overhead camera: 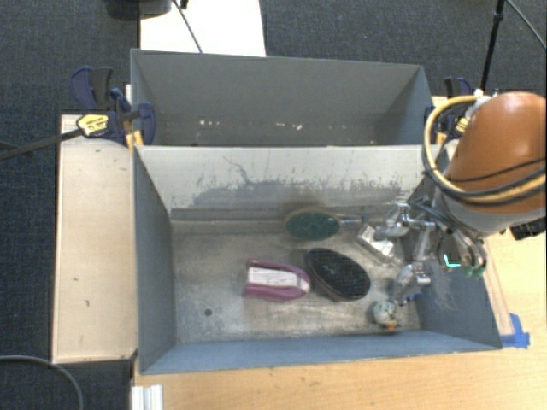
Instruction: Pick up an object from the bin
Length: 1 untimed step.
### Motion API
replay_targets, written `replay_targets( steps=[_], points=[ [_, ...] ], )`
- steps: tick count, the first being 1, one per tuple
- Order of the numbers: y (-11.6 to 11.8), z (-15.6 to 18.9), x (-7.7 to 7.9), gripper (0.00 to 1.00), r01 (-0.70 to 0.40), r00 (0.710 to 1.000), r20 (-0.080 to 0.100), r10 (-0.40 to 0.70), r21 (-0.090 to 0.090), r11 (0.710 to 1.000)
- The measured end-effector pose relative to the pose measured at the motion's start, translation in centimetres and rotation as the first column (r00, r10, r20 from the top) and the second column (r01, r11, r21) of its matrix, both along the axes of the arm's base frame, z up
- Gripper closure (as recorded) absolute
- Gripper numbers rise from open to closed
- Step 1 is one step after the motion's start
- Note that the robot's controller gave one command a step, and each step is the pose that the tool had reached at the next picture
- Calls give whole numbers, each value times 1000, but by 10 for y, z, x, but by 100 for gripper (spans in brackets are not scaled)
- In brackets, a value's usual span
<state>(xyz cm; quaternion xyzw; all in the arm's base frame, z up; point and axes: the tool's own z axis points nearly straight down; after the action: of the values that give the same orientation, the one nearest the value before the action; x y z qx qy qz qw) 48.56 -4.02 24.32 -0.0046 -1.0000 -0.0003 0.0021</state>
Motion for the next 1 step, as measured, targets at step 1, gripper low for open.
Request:
replay_targets(
  steps=[1],
  points=[
    [80,-106,79,0,-50,999,4,50,3,999]
  ],
)
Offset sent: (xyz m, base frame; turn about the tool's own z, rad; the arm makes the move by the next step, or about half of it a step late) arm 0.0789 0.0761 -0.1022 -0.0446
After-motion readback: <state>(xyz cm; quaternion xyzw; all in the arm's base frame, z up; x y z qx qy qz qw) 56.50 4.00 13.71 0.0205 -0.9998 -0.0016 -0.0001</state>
